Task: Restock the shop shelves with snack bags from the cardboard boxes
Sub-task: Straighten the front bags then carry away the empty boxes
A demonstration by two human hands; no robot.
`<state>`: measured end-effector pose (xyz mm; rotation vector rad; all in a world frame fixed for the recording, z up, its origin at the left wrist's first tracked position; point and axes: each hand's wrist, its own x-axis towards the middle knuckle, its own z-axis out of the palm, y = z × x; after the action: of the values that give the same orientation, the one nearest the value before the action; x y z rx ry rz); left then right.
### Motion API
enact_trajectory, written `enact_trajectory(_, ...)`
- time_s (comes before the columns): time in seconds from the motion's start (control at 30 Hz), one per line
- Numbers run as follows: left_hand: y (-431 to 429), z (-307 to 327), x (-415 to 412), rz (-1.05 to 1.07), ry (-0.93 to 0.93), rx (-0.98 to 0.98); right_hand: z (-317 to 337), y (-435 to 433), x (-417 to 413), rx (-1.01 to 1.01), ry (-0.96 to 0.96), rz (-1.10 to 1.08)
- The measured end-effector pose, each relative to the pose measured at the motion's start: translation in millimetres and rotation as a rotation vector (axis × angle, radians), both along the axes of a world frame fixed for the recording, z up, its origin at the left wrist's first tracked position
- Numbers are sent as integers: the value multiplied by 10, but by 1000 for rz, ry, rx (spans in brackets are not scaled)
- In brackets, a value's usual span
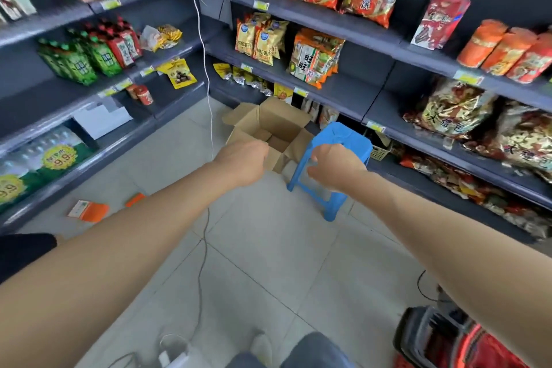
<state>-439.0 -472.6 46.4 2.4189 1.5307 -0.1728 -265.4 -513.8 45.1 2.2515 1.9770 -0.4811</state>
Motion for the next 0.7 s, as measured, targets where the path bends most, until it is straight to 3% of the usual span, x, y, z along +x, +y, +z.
enact_trajectory(0.4,2471,-618,738,48,59,-77,-673,2597,688,-138,118,-49)
enact_trajectory(0.7,4131,-1677,1009,168,-6,-272,-1545,4293,951,-281,169,-144)
